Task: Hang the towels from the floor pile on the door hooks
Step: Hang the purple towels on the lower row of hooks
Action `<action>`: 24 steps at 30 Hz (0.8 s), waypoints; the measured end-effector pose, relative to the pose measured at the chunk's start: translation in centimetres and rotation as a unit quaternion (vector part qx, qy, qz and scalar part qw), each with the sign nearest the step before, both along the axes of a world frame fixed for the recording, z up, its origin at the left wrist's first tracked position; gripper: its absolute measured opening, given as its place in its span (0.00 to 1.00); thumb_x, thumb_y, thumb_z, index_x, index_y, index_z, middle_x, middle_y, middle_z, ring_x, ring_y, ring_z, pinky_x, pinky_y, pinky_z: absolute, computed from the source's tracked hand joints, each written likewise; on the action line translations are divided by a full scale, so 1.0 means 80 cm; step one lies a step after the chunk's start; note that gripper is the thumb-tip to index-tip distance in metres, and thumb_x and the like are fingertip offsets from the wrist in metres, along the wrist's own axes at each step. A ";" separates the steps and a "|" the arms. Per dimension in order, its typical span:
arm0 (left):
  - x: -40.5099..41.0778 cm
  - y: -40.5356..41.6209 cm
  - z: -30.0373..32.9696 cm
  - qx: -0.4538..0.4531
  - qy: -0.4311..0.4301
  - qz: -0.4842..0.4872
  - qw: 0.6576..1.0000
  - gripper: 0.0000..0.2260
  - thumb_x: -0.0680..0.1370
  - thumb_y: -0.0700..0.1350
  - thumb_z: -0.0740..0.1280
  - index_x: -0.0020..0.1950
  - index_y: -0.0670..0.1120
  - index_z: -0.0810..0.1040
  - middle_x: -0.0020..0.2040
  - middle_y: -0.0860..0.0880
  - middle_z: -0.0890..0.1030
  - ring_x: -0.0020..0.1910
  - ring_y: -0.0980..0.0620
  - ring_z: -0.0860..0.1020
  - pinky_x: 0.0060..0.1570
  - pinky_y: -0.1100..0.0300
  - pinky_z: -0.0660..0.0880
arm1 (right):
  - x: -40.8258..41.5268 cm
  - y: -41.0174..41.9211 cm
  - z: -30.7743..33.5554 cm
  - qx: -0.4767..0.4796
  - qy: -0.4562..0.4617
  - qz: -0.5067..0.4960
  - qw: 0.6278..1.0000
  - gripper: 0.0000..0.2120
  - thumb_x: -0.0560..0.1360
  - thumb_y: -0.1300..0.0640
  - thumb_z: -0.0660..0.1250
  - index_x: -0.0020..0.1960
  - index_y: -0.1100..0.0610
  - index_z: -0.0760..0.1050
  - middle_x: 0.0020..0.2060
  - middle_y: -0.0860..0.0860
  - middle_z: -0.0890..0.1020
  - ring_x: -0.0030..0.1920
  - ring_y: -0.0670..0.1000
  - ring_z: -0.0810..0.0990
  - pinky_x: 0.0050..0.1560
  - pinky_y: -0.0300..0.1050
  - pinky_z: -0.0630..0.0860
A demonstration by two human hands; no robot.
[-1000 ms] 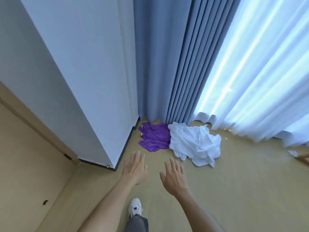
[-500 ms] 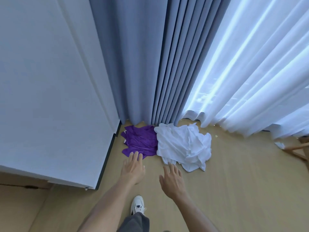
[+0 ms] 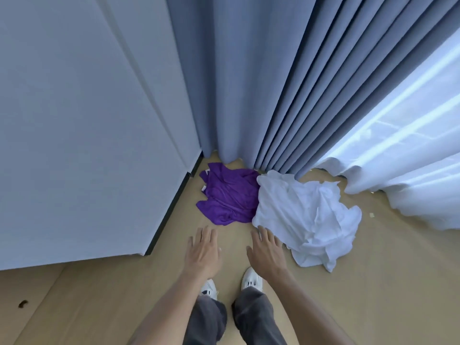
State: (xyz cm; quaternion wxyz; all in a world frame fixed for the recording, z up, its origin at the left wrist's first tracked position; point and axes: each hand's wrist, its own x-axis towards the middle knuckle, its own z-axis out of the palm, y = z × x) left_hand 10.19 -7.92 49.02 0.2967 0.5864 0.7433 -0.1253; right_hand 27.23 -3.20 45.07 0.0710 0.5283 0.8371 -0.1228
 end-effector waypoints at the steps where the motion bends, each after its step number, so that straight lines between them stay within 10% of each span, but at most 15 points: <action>1: -0.001 0.005 -0.018 -0.006 -0.001 0.008 1.000 0.23 0.81 0.49 0.54 0.75 0.45 0.56 0.76 0.47 0.57 0.75 0.47 0.55 0.72 0.48 0.58 | -0.002 0.009 -0.022 -0.006 0.002 0.010 1.000 0.20 0.56 0.51 0.79 0.44 0.57 0.78 0.46 0.55 0.81 0.45 0.55 0.82 0.40 0.49 0.80; 24: -0.093 0.082 -0.714 -0.067 0.037 0.007 0.997 0.25 0.81 0.47 0.54 0.76 0.43 0.53 0.77 0.47 0.49 0.77 0.45 0.47 0.73 0.46 0.51 | -0.129 0.140 -0.753 0.016 -0.075 0.224 0.972 0.11 0.62 0.59 0.74 0.44 0.59 0.80 0.55 0.60 0.80 0.57 0.62 0.78 0.53 0.57 0.77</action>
